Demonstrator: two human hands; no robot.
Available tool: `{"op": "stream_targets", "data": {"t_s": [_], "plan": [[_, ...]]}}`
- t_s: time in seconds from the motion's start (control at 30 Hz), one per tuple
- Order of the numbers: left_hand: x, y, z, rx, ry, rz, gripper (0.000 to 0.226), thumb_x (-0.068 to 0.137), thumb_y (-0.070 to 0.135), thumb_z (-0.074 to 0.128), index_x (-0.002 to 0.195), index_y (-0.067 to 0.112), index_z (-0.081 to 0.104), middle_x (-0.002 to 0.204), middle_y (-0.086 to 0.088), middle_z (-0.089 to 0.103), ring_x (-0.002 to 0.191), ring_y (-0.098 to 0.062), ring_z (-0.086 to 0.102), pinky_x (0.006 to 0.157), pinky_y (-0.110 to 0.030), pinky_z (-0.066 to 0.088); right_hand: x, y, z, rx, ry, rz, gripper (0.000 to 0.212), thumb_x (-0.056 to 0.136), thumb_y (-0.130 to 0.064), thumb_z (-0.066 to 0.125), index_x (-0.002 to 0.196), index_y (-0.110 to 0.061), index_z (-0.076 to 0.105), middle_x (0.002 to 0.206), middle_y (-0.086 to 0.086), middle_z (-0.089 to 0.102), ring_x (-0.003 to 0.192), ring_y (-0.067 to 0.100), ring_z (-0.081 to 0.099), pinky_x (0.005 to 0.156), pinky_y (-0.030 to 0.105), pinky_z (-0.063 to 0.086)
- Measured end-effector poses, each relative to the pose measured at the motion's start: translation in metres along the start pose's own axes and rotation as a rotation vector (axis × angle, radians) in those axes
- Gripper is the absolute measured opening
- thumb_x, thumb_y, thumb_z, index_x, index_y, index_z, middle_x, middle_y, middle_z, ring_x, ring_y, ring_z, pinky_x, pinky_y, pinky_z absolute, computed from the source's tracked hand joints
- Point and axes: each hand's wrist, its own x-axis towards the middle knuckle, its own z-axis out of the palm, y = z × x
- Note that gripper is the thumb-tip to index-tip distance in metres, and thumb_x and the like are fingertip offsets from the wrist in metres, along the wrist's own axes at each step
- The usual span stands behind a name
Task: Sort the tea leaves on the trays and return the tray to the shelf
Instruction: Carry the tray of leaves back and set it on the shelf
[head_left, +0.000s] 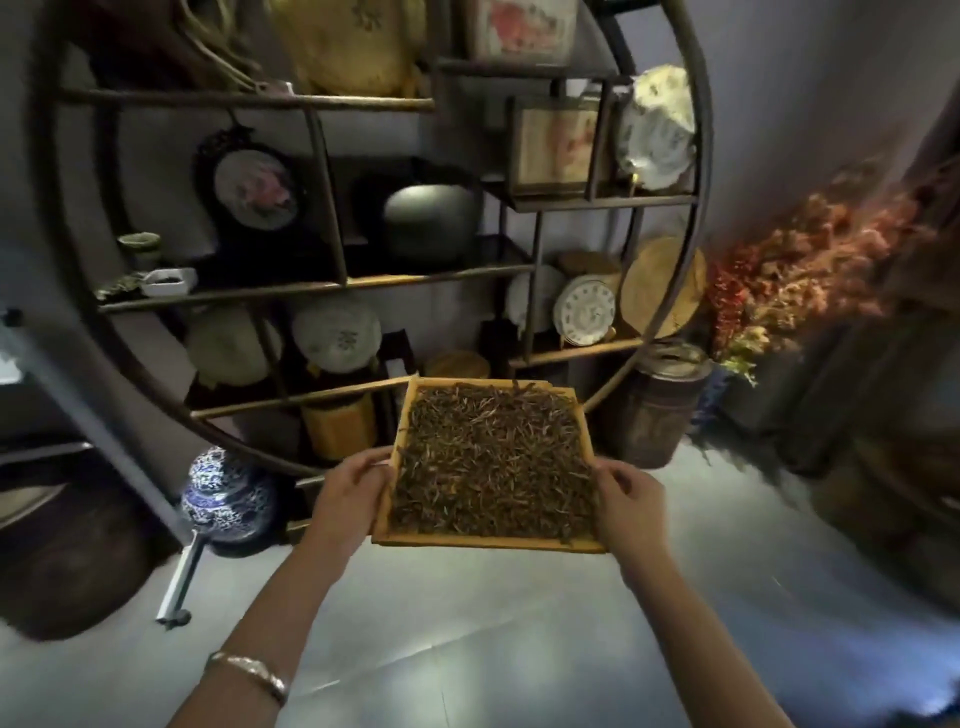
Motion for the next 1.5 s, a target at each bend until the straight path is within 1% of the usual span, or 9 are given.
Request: {"op": "stream_targets", "data": {"t_s": [0.1, 0.3, 0.53, 0.63, 0.73, 0.9, 1.1, 1.33, 1.5], "plan": [[0.048, 0.005, -0.043, -0.029, 0.056, -0.001, 0.032, 0.096, 0.010, 0.048, 0.089, 0.030, 0.071, 0.091, -0.004, 0.073, 0.081, -0.019, 0.069, 0.060, -0.028, 0.053, 0.031, -0.018, 0.066, 0.005, -0.067, -0.032, 0.021, 0.093, -0.021, 0.054, 0.082, -0.023, 0.072, 0.076, -0.009, 0.069, 0.074, 0.010, 0.062, 0.059, 0.026, 0.044], [0.134, 0.017, -0.114, -0.037, 0.186, 0.028, 0.026, 0.095, 0.005, 0.046, 0.098, 0.018, 0.069, 0.104, -0.016, 0.070, 0.099, -0.033, 0.065, 0.089, -0.049, 0.052, 0.086, -0.057, 0.184, 0.022, -0.182, -0.091, 0.022, 0.095, -0.020, 0.051, 0.083, -0.025, 0.068, 0.076, -0.017, 0.063, 0.075, 0.002, 0.057, 0.059, 0.020, 0.041], [0.232, 0.019, -0.168, -0.022, 0.371, -0.013, 0.015, 0.096, 0.019, 0.051, 0.099, 0.022, 0.065, 0.097, -0.006, 0.069, 0.088, -0.022, 0.067, 0.064, -0.030, 0.051, 0.164, -0.083, 0.305, 0.053, -0.318, -0.129, 0.022, 0.095, -0.021, 0.052, 0.087, -0.018, 0.072, 0.081, -0.007, 0.069, 0.081, 0.009, 0.062, 0.068, 0.030, 0.053], [0.270, 0.017, -0.184, -0.062, 0.457, -0.040, 0.010, 0.095, 0.018, 0.054, 0.098, 0.019, 0.062, 0.096, -0.009, 0.069, 0.086, -0.024, 0.067, 0.062, -0.031, 0.050, 0.198, -0.089, 0.352, 0.052, -0.383, -0.147, 0.022, 0.094, -0.019, 0.053, 0.087, -0.015, 0.074, 0.084, -0.002, 0.071, 0.085, 0.014, 0.064, 0.072, 0.036, 0.055], [0.304, 0.021, -0.201, -0.115, 0.521, -0.054, 0.008, 0.094, 0.015, 0.054, 0.097, 0.017, 0.062, 0.095, -0.011, 0.069, 0.085, -0.025, 0.067, 0.062, -0.031, 0.051, 0.229, -0.100, 0.399, 0.056, -0.440, -0.176, 0.026, 0.092, -0.018, 0.055, 0.074, -0.028, 0.070, 0.078, -0.008, 0.070, 0.081, 0.010, 0.064, 0.061, 0.025, 0.049], [0.365, 0.035, -0.229, -0.094, 0.633, -0.054, 0.009, 0.095, 0.015, 0.053, 0.094, 0.017, 0.062, 0.095, -0.010, 0.068, 0.087, -0.026, 0.066, 0.066, -0.032, 0.050, 0.274, -0.122, 0.472, 0.008, -0.500, -0.197, 0.023, 0.093, -0.024, 0.053, 0.084, -0.016, 0.073, 0.082, -0.001, 0.071, 0.083, 0.015, 0.064, 0.075, 0.041, 0.054], [0.435, 0.037, -0.274, -0.037, 0.604, -0.053, 0.012, 0.094, 0.014, 0.055, 0.101, 0.010, 0.064, 0.102, -0.016, 0.069, 0.097, -0.032, 0.065, 0.090, -0.050, 0.051, 0.309, -0.132, 0.545, 0.042, -0.506, -0.177, 0.023, 0.094, -0.028, 0.053, 0.091, -0.015, 0.072, 0.085, -0.001, 0.072, 0.084, 0.015, 0.066, 0.077, 0.043, 0.056], [0.523, 0.028, -0.331, -0.049, 0.454, -0.010, 0.010, 0.090, 0.005, 0.060, 0.090, 0.012, 0.067, 0.081, -0.004, 0.073, 0.076, -0.017, 0.070, 0.064, -0.027, 0.055, 0.331, -0.134, 0.616, 0.055, -0.417, -0.136, 0.020, 0.094, -0.029, 0.054, 0.082, -0.027, 0.070, 0.082, -0.007, 0.072, 0.084, 0.012, 0.067, 0.078, 0.044, 0.057], [0.567, 0.021, -0.357, -0.023, 0.300, -0.006, 0.013, 0.088, 0.002, 0.062, 0.090, 0.013, 0.069, 0.088, -0.011, 0.071, 0.080, -0.026, 0.064, 0.078, -0.044, 0.053, 0.340, -0.129, 0.640, 0.012, -0.335, -0.104, 0.017, 0.093, -0.032, 0.056, 0.089, -0.027, 0.072, 0.087, -0.012, 0.072, 0.086, 0.007, 0.066, 0.080, 0.044, 0.057]]}}
